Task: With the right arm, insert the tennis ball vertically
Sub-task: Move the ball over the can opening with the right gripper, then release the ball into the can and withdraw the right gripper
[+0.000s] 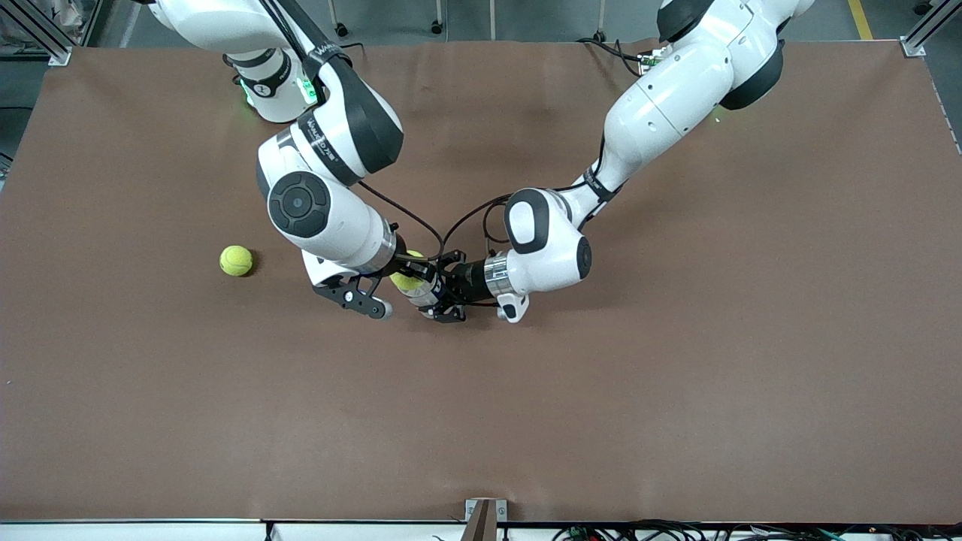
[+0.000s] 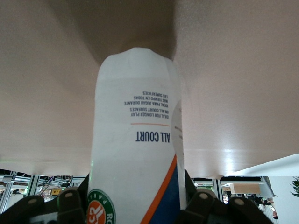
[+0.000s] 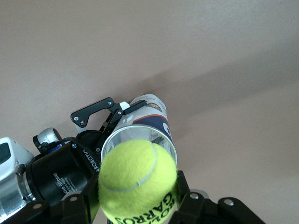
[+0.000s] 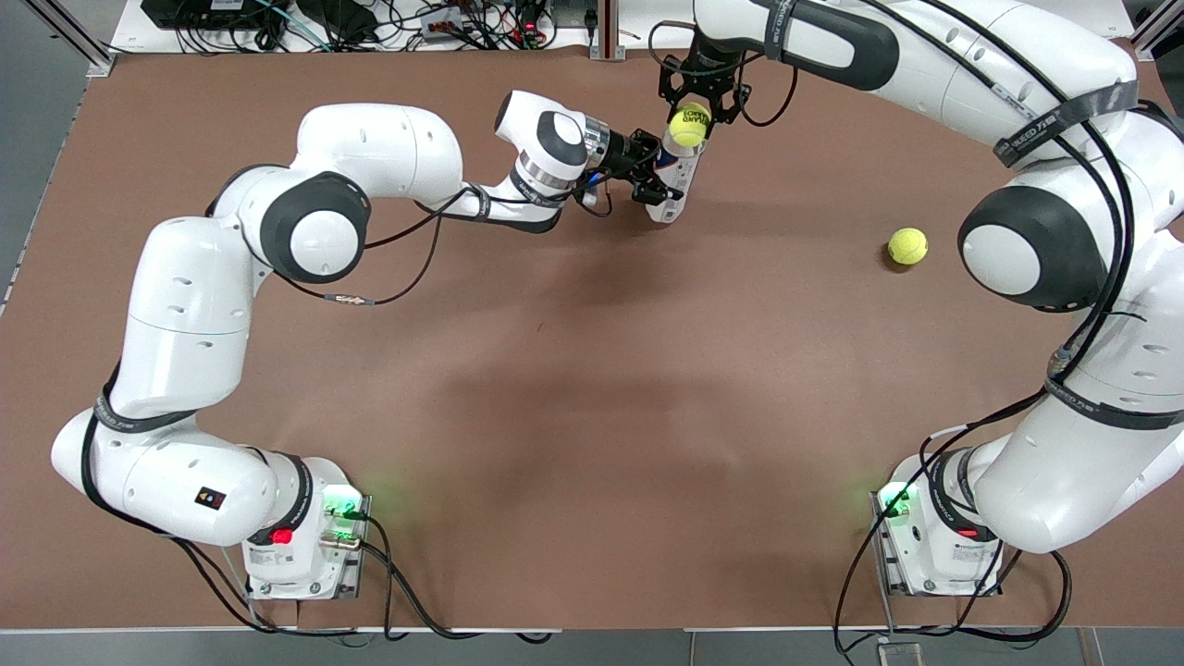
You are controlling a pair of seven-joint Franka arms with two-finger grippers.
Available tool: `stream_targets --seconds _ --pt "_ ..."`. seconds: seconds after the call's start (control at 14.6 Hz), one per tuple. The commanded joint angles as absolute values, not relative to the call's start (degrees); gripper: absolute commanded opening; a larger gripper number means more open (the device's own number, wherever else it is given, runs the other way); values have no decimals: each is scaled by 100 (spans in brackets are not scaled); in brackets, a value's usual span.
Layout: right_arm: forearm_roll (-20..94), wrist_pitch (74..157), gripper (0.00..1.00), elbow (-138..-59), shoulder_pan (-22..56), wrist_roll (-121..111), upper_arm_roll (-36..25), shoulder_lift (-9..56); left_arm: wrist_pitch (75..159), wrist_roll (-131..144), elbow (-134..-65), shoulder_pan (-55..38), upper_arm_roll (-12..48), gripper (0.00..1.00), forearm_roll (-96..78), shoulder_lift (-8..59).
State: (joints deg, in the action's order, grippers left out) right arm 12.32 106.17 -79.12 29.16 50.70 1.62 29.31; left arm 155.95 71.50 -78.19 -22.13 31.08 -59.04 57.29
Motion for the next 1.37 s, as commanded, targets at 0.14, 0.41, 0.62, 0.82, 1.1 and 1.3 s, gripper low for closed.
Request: stream_targets --seconds 0.14,0.41,0.62,0.82,1.1,1.3 --pt "1151 10617 68 -7822 2944 5124 141 2962 15601 7154 -7770 -2215 3111 71 -6038 5704" --pt "1151 10626 100 -7822 2953 5124 141 2962 15601 7137 -7770 -2224 3111 71 -6038 5704" --pt "1151 10608 100 -7813 2944 5115 141 2962 15601 7137 -7770 -2215 3111 71 -6038 5704" --pt "1090 10547 100 -7778 2743 4949 97 2883 15601 7137 -7770 -2215 3111 71 -6038 5704" --pt "572 9292 100 -7901 1778 3212 97 2637 15601 7128 -7770 -2215 3111 73 -6038 5704" --pt "563 9369 100 -8821 847 1843 105 2163 15601 7119 -7770 -2206 3111 74 -6038 5704"
